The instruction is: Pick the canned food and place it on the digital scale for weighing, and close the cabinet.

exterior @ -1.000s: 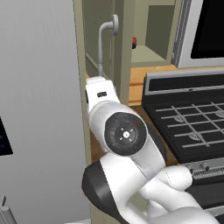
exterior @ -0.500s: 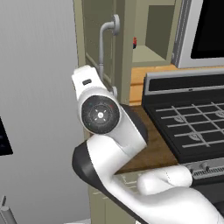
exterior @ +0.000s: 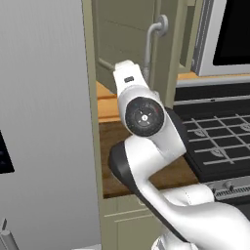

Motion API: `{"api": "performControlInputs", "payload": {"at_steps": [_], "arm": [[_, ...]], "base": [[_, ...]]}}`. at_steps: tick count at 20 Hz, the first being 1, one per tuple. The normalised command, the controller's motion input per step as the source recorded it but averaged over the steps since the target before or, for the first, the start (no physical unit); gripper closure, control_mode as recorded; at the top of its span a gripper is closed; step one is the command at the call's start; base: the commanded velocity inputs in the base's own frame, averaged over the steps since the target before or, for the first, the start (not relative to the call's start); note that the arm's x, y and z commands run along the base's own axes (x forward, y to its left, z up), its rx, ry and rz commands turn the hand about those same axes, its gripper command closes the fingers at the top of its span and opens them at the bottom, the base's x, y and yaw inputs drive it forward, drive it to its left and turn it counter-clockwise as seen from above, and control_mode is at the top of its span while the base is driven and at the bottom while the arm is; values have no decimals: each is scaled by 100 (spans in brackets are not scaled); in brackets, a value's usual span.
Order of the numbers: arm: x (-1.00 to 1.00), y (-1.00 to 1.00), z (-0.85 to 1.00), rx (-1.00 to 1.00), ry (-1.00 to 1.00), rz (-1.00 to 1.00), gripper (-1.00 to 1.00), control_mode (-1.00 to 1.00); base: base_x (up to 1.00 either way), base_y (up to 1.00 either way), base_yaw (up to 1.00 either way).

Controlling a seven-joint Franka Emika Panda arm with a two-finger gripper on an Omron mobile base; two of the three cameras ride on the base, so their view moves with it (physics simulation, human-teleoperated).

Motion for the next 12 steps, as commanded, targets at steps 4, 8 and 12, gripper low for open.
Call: {"api": "performControlInputs", "payload": {"at_steps": [4, 8, 12], "arm": [[10, -100, 6, 5, -22, -6, -100, -100], [40, -100, 8, 6, -14, -9, -100, -100], [58, -100, 18, 9, -5, -9, -100, -100]], "base": [[0, 0, 0], [0, 0, 0], [0, 0, 0]]}}
